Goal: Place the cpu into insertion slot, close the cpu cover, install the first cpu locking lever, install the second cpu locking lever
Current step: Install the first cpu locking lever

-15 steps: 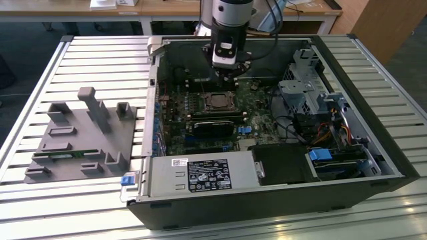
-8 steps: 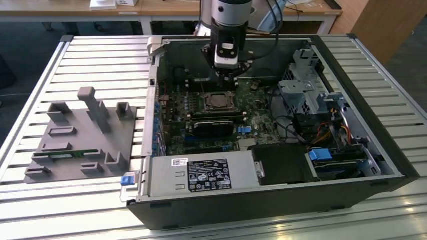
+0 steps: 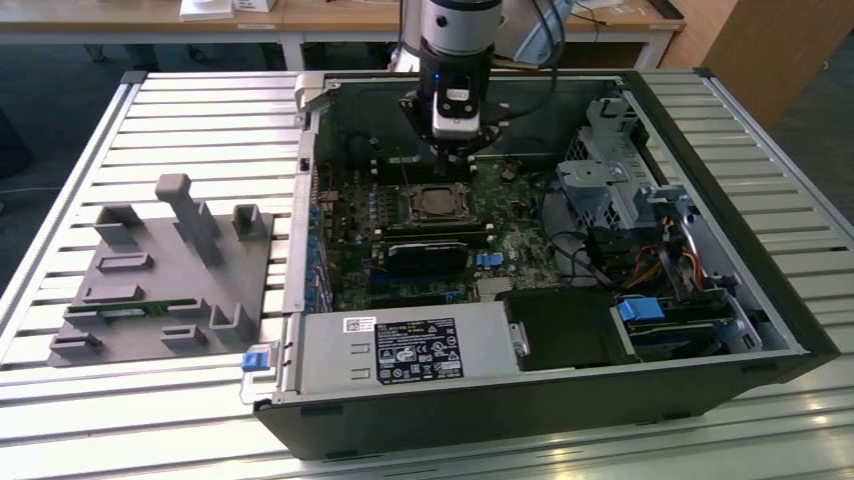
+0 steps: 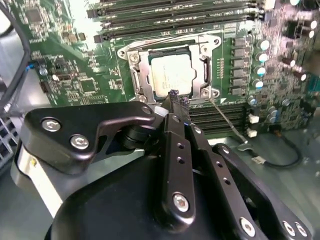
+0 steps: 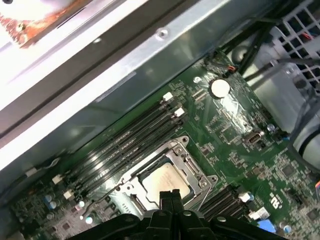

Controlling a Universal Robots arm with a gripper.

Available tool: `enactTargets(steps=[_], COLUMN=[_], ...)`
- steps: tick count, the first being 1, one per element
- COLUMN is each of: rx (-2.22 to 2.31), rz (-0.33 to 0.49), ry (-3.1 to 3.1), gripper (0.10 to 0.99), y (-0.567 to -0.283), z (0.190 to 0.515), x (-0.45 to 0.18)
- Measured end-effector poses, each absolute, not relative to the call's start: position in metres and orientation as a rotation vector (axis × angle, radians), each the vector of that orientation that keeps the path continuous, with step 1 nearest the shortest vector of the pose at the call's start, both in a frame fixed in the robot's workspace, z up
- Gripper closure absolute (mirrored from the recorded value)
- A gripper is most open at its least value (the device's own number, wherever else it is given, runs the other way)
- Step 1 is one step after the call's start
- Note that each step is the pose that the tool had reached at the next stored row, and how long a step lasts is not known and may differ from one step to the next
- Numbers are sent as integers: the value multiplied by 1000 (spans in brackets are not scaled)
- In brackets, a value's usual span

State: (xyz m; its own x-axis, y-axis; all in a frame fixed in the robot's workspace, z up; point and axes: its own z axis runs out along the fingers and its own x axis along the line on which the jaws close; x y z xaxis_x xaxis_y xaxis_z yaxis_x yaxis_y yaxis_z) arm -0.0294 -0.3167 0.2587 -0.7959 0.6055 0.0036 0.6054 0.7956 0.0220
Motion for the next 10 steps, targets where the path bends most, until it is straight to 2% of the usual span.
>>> enactTargets(steps=[10], rx=[737], rz=[35], ry=[3052], gripper=[980], y=[-317], z=[257], x=[-29])
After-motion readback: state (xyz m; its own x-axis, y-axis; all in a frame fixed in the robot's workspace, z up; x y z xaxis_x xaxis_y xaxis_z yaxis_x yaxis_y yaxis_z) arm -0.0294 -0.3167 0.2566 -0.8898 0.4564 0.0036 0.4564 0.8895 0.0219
